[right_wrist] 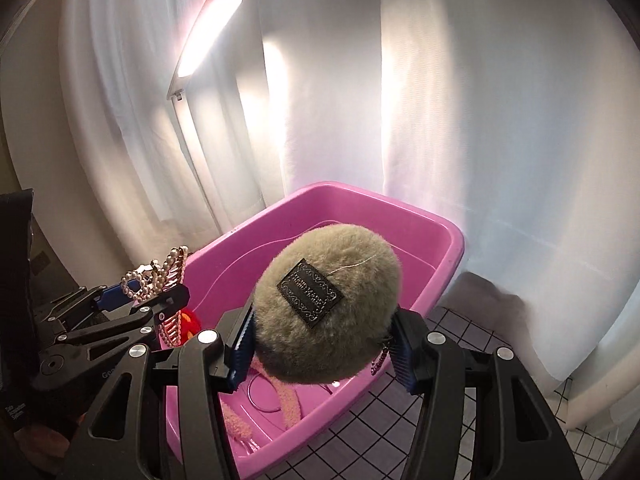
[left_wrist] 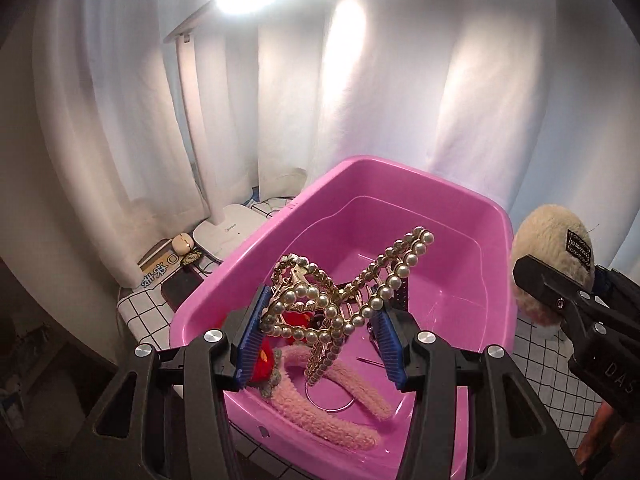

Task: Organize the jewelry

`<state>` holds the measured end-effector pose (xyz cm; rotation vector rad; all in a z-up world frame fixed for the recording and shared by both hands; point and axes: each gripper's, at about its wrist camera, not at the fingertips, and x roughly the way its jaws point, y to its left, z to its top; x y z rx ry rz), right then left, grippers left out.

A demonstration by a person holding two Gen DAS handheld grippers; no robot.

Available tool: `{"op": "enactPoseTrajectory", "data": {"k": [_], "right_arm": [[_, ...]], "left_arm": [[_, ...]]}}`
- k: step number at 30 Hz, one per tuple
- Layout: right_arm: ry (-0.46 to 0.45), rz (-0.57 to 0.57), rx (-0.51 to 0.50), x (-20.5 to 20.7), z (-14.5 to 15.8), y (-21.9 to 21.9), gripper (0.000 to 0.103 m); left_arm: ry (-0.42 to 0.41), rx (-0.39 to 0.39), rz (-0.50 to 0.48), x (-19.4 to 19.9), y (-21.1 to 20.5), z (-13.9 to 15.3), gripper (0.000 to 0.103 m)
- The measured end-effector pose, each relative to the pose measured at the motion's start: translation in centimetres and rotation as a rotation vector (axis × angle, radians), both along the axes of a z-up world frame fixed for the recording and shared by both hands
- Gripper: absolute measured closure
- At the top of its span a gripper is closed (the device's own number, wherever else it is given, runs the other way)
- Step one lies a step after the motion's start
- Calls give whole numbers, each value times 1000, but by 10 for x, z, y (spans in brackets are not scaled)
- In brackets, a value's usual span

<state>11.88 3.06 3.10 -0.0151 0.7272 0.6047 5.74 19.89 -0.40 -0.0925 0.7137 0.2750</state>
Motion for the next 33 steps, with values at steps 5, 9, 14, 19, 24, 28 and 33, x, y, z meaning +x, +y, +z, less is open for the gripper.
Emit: {"op": "enactPoseTrajectory", "data": {"k": [5,9,14,19,24,28,33], "right_arm": [[70,16,-52,18,-24,32,49],[117,-13,-98,29,-35,42,41],[111,-59,-107,32,-35,35,33],[108,-90,-105,30,-32,27,32],[101,-98,-104,21,-29,22,32],[90,-99,-111,14,-27,22,32],[83,-97,-113,7,-23,22,32]], "left_arm": [[73,-15,30,14,13,-22,54],[119,-20,28,20,15,-32,49],[59,0,34,14,20,-23,9],[69,-19,37,17,24,-20,7],[79,-31,48,12,22,-19,7],[86,-15,48,9,17,-16,7],[95,-24,55,6,17,-14,7]]}}
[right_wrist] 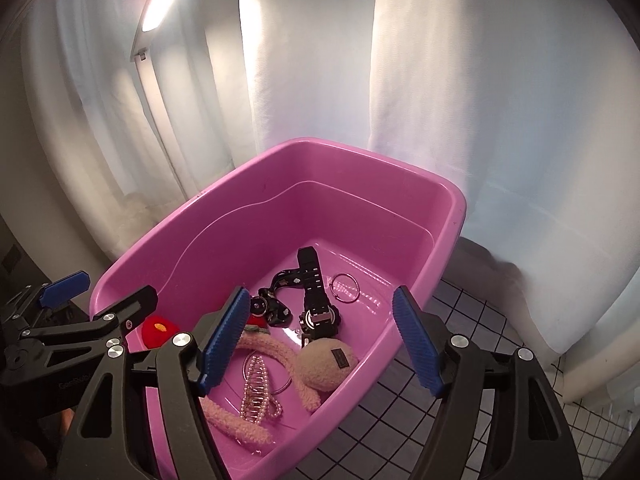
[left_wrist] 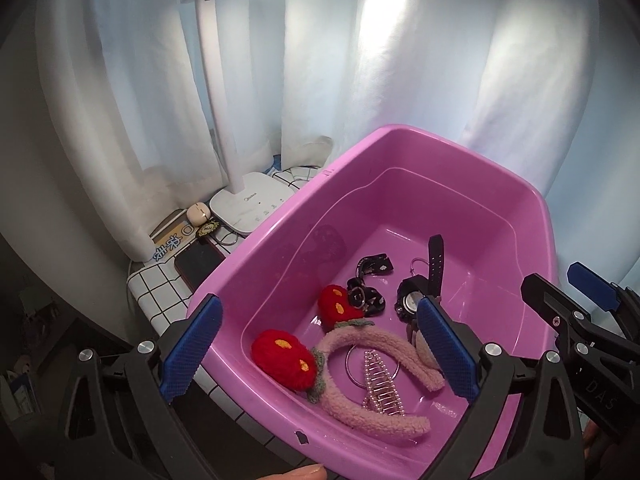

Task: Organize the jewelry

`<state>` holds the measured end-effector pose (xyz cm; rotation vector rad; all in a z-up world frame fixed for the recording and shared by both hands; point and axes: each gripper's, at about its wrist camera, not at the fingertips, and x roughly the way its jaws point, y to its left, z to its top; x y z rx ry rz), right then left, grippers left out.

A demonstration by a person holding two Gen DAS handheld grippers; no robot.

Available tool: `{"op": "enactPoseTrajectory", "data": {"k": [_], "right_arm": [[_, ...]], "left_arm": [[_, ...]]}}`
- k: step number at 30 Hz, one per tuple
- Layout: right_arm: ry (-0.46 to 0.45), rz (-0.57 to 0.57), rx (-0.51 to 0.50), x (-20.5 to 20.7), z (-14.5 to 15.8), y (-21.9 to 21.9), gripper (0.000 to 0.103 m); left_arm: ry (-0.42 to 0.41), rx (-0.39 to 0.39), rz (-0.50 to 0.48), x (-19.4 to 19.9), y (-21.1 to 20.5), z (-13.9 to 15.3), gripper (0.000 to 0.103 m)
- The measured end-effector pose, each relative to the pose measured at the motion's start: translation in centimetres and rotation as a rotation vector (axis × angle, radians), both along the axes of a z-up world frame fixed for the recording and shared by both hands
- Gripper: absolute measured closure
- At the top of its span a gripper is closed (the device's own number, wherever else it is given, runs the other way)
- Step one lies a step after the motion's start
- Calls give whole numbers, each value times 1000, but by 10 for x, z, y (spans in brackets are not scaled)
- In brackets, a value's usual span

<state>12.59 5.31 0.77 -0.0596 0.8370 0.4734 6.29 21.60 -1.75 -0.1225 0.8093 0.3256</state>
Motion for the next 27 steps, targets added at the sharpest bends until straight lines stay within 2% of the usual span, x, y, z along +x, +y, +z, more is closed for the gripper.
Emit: {"op": "enactPoseTrajectory", "data": {"k": [27], "right_arm": [[-29,2,0,-16,10,-6,32]], "left_arm": [[3,23,-1,-10,-5,5,7]]}}
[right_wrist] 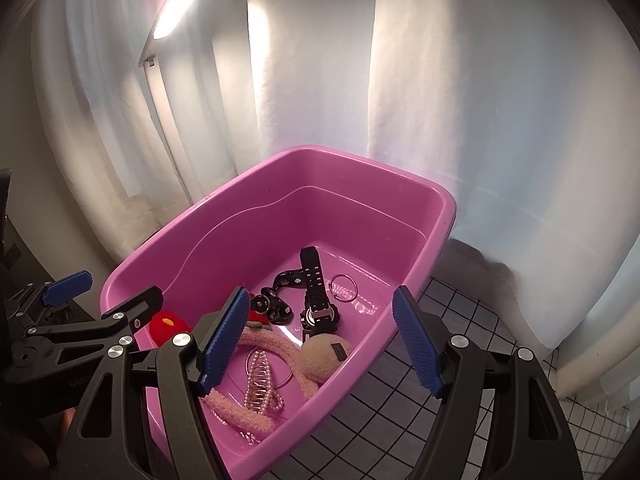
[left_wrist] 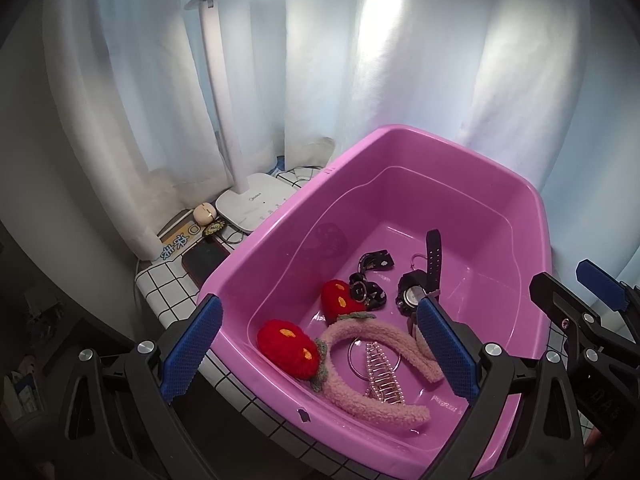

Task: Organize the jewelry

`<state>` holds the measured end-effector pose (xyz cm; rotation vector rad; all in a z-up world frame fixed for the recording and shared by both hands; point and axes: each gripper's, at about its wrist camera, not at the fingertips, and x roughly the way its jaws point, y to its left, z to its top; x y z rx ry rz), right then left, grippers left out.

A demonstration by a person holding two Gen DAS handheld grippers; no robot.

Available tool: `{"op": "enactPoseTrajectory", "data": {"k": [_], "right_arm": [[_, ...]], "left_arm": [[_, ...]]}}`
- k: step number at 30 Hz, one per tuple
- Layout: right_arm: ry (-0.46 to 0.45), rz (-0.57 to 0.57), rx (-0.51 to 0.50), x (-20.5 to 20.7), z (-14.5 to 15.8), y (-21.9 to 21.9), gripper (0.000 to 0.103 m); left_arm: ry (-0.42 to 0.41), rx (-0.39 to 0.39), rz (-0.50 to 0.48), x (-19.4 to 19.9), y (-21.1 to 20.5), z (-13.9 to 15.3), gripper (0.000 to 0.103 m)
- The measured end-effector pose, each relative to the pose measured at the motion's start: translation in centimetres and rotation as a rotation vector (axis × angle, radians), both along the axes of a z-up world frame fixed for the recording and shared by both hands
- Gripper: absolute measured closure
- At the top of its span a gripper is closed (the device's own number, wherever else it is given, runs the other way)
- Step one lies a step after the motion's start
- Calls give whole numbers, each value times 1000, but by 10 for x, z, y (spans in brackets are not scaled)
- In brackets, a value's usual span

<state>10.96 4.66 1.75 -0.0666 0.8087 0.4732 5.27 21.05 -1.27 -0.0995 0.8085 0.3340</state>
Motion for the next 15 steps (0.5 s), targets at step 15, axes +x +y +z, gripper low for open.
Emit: {"op": "enactPoseTrajectory", "data": {"k": [15], "right_arm": [[-18,1,-6,-4,6,-2,32]], "left_arm": [[-1,1,9,-3,0,1,7]]}}
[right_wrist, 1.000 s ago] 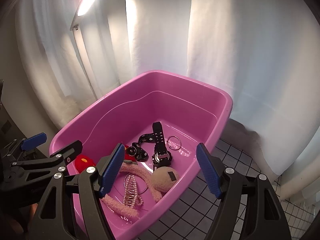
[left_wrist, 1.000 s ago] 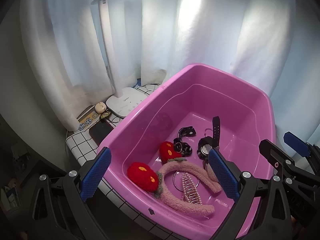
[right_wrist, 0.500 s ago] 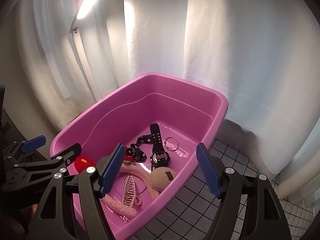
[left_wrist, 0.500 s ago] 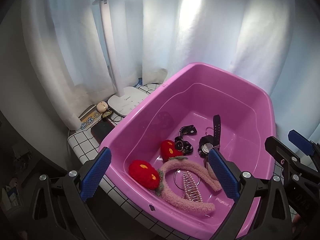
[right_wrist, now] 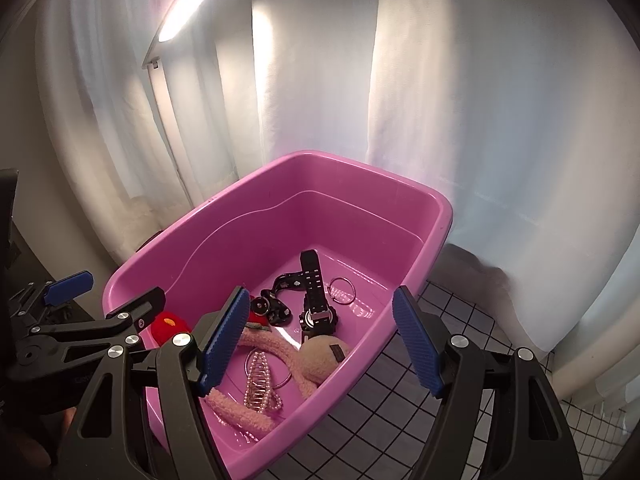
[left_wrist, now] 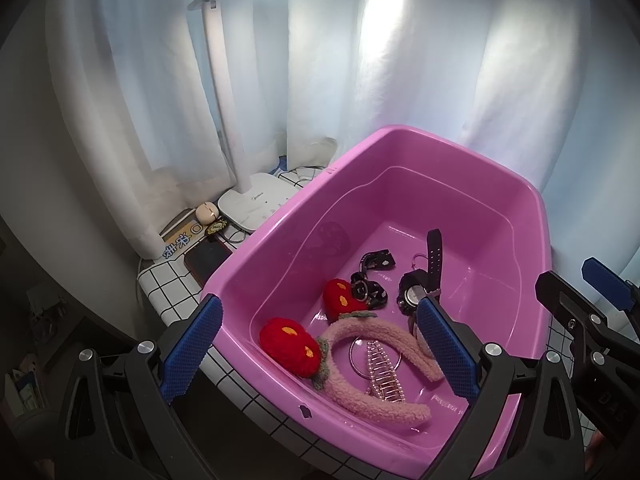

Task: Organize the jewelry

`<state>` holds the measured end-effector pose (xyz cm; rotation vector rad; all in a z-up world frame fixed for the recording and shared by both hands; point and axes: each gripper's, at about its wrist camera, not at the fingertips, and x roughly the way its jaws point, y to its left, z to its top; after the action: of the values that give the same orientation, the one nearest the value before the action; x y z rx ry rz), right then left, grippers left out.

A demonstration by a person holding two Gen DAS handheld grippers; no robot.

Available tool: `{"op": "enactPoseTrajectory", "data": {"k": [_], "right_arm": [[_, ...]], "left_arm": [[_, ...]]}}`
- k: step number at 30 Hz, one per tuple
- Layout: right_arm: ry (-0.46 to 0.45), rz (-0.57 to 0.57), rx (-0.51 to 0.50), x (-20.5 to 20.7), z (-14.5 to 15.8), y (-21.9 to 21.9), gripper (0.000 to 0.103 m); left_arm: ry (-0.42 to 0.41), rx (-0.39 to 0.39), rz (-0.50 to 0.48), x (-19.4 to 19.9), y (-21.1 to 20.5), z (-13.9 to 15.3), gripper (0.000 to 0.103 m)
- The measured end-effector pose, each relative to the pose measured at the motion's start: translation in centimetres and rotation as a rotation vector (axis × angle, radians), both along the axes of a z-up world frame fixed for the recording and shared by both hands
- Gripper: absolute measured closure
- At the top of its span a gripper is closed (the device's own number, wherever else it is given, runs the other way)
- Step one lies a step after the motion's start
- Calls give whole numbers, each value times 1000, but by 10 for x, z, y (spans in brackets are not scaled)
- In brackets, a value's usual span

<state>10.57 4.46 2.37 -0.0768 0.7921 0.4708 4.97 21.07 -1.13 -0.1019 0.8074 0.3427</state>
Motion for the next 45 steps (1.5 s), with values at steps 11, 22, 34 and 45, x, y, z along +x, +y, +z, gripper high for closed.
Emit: {"op": "enactPoseTrajectory", "data": {"k": [11,22,34,45], "right_arm": [[-2,0,-7,0,1,0,32],[0,-2,-8,-1,1,-1,32],[-2,-4,-8,-3,1,-5,32],[-3,0,-9,-3,1,-5,32]], "left_arm": [[-3,10,17,0,1,1,7],[-5,11,18,-1,2,1,7],[-9,14,25,-3,2,2,7],[-8,11,23,-4,3,2,7]]}}
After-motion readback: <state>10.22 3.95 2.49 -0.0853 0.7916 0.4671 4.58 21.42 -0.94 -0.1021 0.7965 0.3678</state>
